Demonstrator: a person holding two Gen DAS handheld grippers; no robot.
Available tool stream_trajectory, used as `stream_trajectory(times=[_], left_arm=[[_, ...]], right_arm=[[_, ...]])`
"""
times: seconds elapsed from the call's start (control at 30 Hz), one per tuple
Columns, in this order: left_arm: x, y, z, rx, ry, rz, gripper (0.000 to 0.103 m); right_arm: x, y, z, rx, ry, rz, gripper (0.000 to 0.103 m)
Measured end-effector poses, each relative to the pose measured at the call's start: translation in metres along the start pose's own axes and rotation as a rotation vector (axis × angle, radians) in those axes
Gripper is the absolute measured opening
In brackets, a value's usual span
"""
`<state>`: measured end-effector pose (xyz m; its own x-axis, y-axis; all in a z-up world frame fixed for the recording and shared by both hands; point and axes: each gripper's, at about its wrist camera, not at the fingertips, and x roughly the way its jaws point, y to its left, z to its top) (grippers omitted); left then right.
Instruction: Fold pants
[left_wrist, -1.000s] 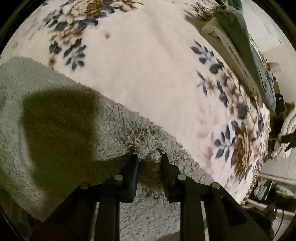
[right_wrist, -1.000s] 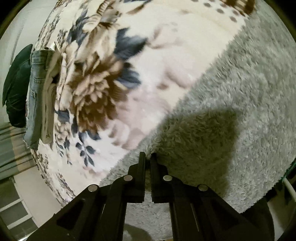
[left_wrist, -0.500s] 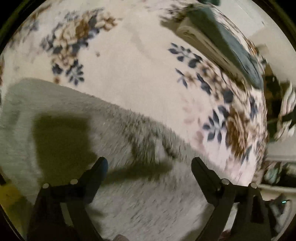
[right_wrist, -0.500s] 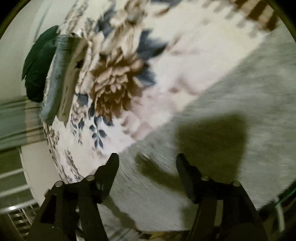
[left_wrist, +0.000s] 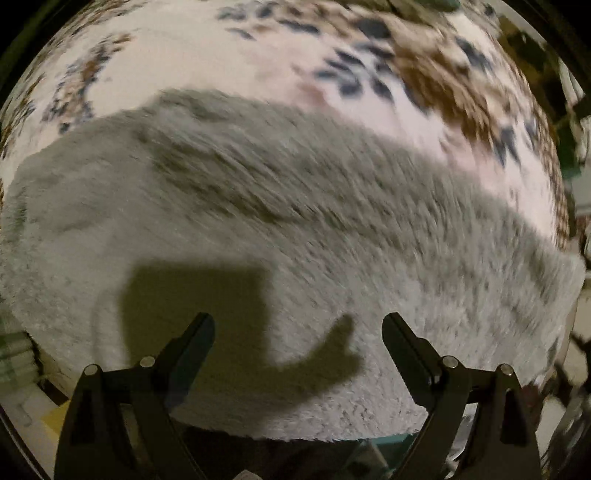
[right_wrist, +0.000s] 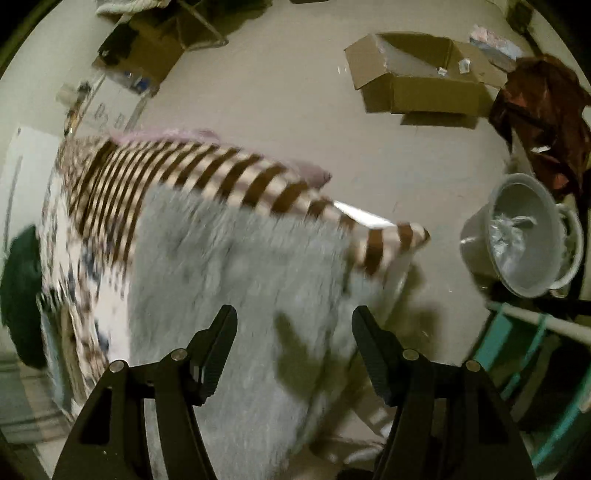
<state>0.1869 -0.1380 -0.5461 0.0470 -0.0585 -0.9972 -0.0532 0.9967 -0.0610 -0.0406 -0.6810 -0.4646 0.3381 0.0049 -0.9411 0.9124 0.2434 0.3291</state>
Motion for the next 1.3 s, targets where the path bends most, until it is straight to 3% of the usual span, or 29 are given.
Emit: stream_trajectory(times=[0.07,0.1,0.13,0.3,0.4,0.5,0.57,0.6,0.67,0.7,0.73,0.77,0.9,0.93,1.0,1.07,1.13,1.2,1.3], left_arm=[[0.008,-0.012,-0.002,0.039,0.014,0.025,0.092],[0.01,-0.017,-0.002,0.06,0.016,0.032,0.092],[0.012,-0.023,-0.002,0.083,0.018,0.048,0.092],[0.007,-0.044,0.002,0.133,0.01,0.056,0.092],[0.008,-0.056,0.006,0.15,0.022,0.042,0.092],[0.016,-0.071,0.011,0.168,0.032,0.046,0.092],[0.024,-0.079,0.014,0.169,0.045,0.034,0.092],[0.031,-0.082,0.015,0.182,0.053,0.033,0.092],[0.046,-0.085,0.014,0.198,0.059,0.037,0.092],[0.053,-0.085,0.014,0.202,0.068,0.035,0.092],[0.061,-0.085,0.013,0.209,0.076,0.035,0.093],[0.066,-0.085,0.014,0.213,0.075,0.033,0.102],[0.077,-0.092,0.017,0.235,0.035,0.027,0.103],[0.078,-0.092,0.017,0.238,0.03,0.03,0.103],[0.08,-0.103,0.015,0.234,0.025,0.031,0.103],[0.084,-0.111,0.013,0.23,0.02,0.032,0.103],[0.08,-0.104,0.002,0.229,0.032,0.034,0.103],[0.072,-0.092,0.004,0.212,0.043,0.043,0.103],[0.044,-0.094,0.009,0.22,-0.001,0.084,0.103]], right_arm=[[0.012,0.001,0.006,0.0,-0.004,0.02,0.057],[0.014,0.005,0.008,-0.017,-0.017,0.001,0.025],[0.013,0.008,0.009,-0.035,-0.038,-0.05,0.006],[-0.03,0.019,0.002,-0.06,-0.155,-0.054,0.005],[-0.036,0.007,0.002,-0.041,-0.116,-0.075,0.005],[-0.016,-0.015,0.005,-0.014,-0.033,-0.159,0.005],[0.003,-0.037,0.007,0.063,0.075,-0.113,0.008],[0.006,-0.048,0.006,0.112,0.098,-0.051,0.013],[0.002,-0.057,0.002,0.127,0.082,0.029,0.041],[-0.002,-0.06,-0.002,0.122,0.065,0.075,0.061],[-0.004,-0.062,-0.007,0.117,0.055,0.113,0.069],[-0.003,-0.065,-0.012,0.114,0.057,0.137,0.071],[0.019,-0.071,-0.028,0.119,0.113,0.211,0.075],[0.023,-0.069,-0.03,0.114,0.116,0.188,0.075],[0.01,-0.059,-0.029,0.077,0.033,0.039,0.075],[-0.016,-0.035,-0.023,0.014,-0.07,0.073,0.075],[-0.029,-0.009,-0.011,-0.038,-0.089,0.118,0.075],[-0.028,0.021,0.006,-0.066,-0.046,0.17,0.075],[0.003,0.066,0.037,-0.042,0.106,0.197,0.075]])
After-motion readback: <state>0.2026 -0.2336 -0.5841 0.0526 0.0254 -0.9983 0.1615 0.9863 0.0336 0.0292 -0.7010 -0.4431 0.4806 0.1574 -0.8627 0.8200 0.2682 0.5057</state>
